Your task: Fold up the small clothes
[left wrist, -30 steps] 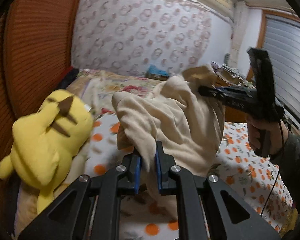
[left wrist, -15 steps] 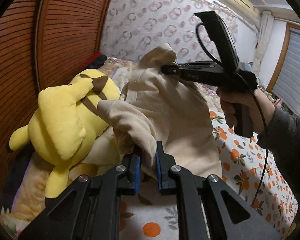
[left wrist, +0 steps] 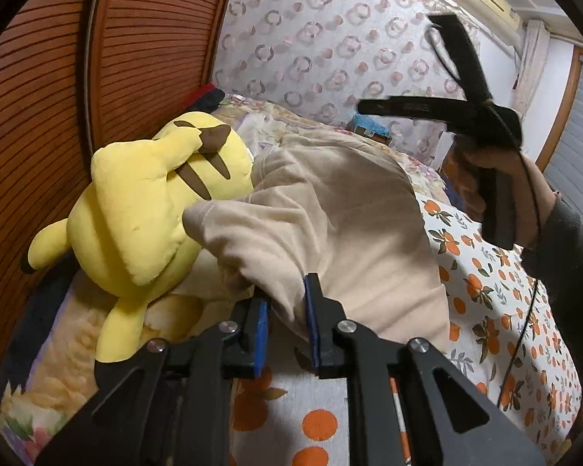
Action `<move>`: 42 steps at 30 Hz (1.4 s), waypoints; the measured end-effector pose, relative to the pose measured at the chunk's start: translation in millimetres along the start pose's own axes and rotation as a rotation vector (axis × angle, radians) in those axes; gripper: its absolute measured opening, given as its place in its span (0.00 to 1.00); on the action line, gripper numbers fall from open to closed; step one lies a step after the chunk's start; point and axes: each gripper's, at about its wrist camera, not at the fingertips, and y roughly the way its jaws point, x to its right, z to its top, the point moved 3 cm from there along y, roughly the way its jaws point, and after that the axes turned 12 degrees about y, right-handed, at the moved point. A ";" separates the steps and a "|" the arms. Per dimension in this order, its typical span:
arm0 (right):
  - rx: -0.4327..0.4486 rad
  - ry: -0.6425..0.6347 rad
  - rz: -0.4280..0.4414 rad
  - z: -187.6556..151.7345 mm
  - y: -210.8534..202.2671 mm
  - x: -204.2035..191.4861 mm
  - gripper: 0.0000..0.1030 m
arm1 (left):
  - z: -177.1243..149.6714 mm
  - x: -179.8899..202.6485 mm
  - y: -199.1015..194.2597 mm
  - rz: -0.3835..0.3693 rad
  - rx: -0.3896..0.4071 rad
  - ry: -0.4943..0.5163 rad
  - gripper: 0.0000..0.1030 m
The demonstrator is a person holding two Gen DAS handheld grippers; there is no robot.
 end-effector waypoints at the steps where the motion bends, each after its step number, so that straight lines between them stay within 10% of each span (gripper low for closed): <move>1: -0.012 0.026 0.003 -1.3 -5.0 8.0 0.41 | -0.2 -0.5 -0.9 0.004 0.000 0.000 0.19; 9: -0.110 0.163 -0.025 -33.4 -4.6 53.8 0.45 | 6.4 1.2 -20.0 0.016 0.055 0.030 0.58; 15: -0.170 0.333 0.051 -49.0 6.3 70.2 0.45 | 15.1 4.6 -33.0 0.048 0.092 0.069 0.59; 20: -0.183 0.418 0.145 -48.8 9.0 72.8 0.09 | 18.1 11.1 -37.7 0.049 0.101 0.084 0.59; 25: -0.102 0.380 0.076 -41.0 -9.3 71.8 0.04 | 24.4 28.7 -46.8 0.054 0.114 0.126 0.59; 35: 0.065 0.312 -0.069 -34.0 -99.7 86.9 0.11 | 35.6 73.6 -72.8 0.059 0.159 0.221 0.59; 42: 0.116 0.237 -0.115 -89.1 -186.0 72.1 0.22 | 34.5 112.5 -82.4 0.040 0.177 0.267 0.59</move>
